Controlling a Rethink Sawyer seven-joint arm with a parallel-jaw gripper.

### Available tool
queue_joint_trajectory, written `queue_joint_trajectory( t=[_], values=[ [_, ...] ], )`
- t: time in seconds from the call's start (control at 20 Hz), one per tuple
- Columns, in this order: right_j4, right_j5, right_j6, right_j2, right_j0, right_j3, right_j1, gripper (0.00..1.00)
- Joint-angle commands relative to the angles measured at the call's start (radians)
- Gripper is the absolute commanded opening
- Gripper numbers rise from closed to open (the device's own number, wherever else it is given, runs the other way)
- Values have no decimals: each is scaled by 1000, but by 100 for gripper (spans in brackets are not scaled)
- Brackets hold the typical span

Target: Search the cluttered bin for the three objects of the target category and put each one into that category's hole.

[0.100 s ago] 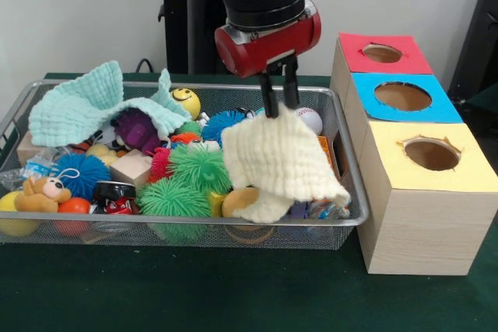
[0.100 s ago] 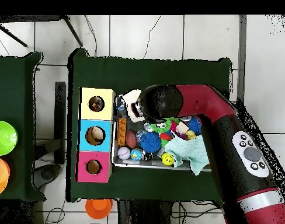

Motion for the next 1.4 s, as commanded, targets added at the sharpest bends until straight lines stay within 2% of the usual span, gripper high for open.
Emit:
queue_joint_trajectory(
  t=[0.05, 0.25, 0.5, 0.9, 1.4],
  values=[
    [-38, -25, -5, -32, 13, 52, 43, 100],
    [-51, -30, 4, -43, 22, 46, 39, 100],
    [-64, 37, -30, -65, 25, 45, 17, 100],
    [-126, 234, -180, -99, 1, 30, -50, 100],
    [-214, 351, -281, -73, -46, -63, 8, 100]
  ],
)
